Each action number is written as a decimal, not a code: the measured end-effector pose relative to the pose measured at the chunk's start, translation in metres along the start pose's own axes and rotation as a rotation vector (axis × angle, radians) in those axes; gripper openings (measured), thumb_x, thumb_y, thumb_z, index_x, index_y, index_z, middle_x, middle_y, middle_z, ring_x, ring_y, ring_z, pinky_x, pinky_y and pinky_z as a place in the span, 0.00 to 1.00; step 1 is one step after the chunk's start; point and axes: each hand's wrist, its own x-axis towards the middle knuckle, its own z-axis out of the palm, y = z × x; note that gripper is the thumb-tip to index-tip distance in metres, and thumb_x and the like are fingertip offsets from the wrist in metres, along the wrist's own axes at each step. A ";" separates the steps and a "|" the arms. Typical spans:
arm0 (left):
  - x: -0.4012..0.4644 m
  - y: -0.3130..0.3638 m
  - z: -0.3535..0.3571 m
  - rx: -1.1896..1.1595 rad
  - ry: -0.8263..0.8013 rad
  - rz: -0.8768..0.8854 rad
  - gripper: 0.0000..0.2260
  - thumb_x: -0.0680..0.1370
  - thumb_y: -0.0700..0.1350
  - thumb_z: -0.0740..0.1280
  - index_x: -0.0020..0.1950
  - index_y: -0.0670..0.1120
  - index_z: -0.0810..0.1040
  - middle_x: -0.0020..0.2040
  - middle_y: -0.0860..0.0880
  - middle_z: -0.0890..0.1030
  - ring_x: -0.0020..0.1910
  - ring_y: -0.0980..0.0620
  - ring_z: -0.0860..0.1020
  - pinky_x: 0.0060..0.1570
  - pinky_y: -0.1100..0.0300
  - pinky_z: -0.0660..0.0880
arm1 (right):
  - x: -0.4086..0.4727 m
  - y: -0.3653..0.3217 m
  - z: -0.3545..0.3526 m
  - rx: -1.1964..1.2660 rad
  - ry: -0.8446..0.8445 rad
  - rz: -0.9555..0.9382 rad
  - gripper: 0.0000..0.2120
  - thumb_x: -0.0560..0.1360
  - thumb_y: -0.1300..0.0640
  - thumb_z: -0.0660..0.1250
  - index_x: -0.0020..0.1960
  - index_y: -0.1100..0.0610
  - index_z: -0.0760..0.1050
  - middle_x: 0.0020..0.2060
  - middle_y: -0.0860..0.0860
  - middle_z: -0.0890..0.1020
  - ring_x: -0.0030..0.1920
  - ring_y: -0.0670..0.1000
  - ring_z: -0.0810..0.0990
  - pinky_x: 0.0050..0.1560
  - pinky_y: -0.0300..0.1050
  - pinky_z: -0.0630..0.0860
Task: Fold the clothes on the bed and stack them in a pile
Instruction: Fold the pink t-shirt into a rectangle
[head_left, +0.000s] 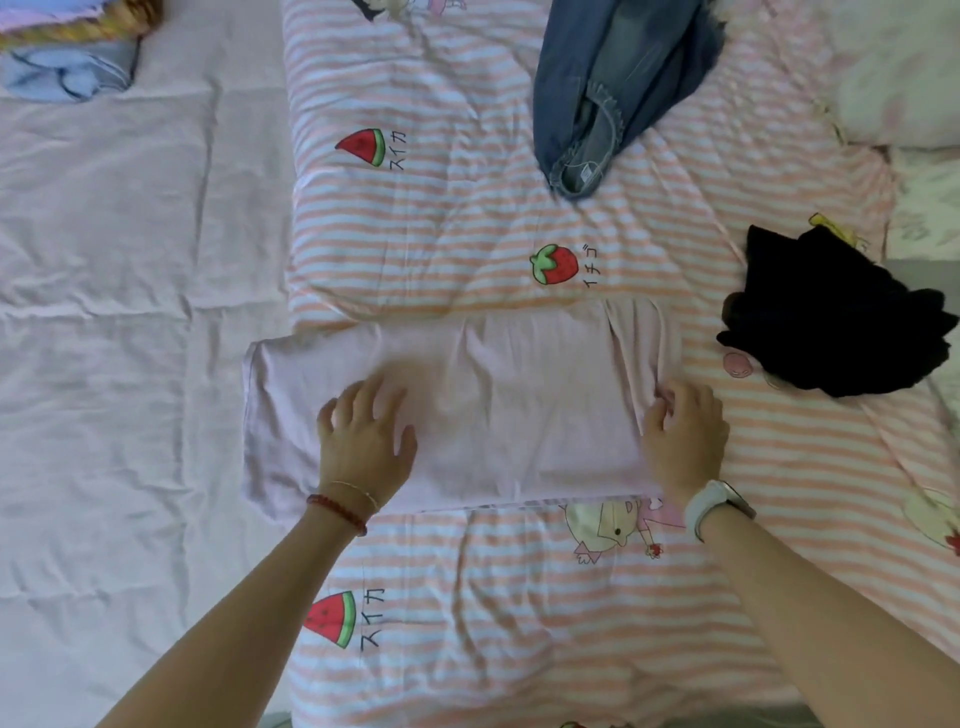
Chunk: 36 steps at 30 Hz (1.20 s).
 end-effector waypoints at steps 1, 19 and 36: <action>0.012 0.016 0.006 -0.005 -0.038 0.018 0.18 0.72 0.47 0.68 0.61 0.43 0.77 0.64 0.40 0.75 0.62 0.37 0.73 0.59 0.37 0.67 | 0.013 -0.002 0.000 0.032 0.001 0.017 0.07 0.75 0.64 0.61 0.52 0.64 0.74 0.50 0.61 0.76 0.53 0.61 0.72 0.50 0.54 0.68; 0.079 0.097 0.091 0.156 -0.271 0.058 0.29 0.75 0.63 0.39 0.76 0.57 0.46 0.78 0.48 0.46 0.76 0.46 0.44 0.69 0.37 0.41 | 0.167 0.023 0.006 0.481 -0.115 0.432 0.09 0.78 0.61 0.57 0.41 0.60 0.72 0.38 0.55 0.73 0.43 0.53 0.71 0.44 0.43 0.67; 0.017 0.168 0.079 0.097 -0.201 0.356 0.25 0.74 0.54 0.53 0.71 0.50 0.65 0.70 0.40 0.68 0.69 0.35 0.66 0.59 0.26 0.56 | -0.020 0.073 -0.007 0.385 -0.048 0.315 0.09 0.78 0.55 0.61 0.43 0.58 0.73 0.38 0.51 0.74 0.35 0.45 0.71 0.33 0.30 0.64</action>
